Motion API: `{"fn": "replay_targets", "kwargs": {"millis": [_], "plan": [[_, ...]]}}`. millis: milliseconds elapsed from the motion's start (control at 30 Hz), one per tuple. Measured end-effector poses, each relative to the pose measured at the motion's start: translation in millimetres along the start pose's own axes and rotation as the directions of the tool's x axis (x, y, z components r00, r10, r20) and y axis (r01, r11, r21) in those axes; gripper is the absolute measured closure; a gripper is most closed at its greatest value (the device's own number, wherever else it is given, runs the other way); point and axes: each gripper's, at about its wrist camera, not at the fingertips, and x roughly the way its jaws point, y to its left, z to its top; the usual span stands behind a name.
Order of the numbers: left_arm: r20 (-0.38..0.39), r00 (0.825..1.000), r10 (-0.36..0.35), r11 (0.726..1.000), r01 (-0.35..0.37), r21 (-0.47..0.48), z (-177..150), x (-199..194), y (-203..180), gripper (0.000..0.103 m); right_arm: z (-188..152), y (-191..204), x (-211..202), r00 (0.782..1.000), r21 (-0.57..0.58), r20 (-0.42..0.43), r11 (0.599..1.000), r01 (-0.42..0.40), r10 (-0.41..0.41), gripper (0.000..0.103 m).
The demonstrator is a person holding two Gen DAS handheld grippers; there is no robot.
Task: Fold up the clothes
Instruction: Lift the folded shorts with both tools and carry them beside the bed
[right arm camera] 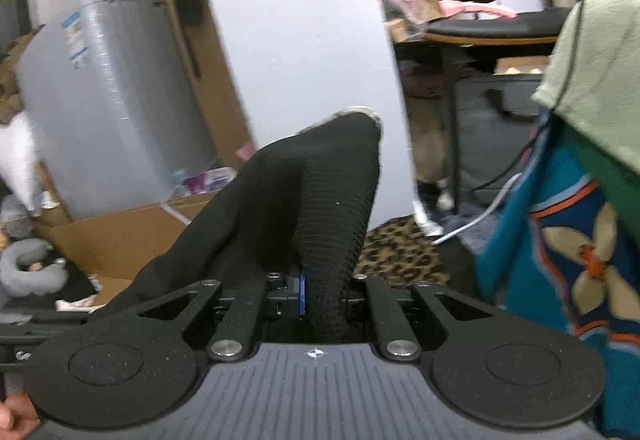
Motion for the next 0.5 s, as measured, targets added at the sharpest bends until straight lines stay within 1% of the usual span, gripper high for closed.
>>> {"fn": "replay_targets", "kwargs": {"millis": [100,267,400,500], "plan": [[-0.017,1.000,-0.018,0.999,0.017,-0.030,-4.4,11.5,-4.3,0.075,2.6,-7.0,1.5,0.999,-0.013,-0.001,0.999,0.044,-0.044,0.094],[-0.015,0.999,-0.033,0.999,0.033,-0.019,-10.9,22.9,-15.4,0.075,2.4,-16.8,2.2,0.996,-0.017,0.010,0.996,0.087,-0.087,0.094],[-0.020,0.998,-0.066,0.996,0.065,-0.054,-12.5,36.1,-12.0,0.075,-2.1,-24.5,6.2,0.993,0.012,0.023,0.993,0.116,-0.117,0.094],[-0.026,0.995,-0.093,0.993,0.091,-0.076,-11.6,47.8,-7.1,0.075,-4.9,-30.0,12.9,0.990,0.010,0.035,0.990,0.139,-0.139,0.094]]}}
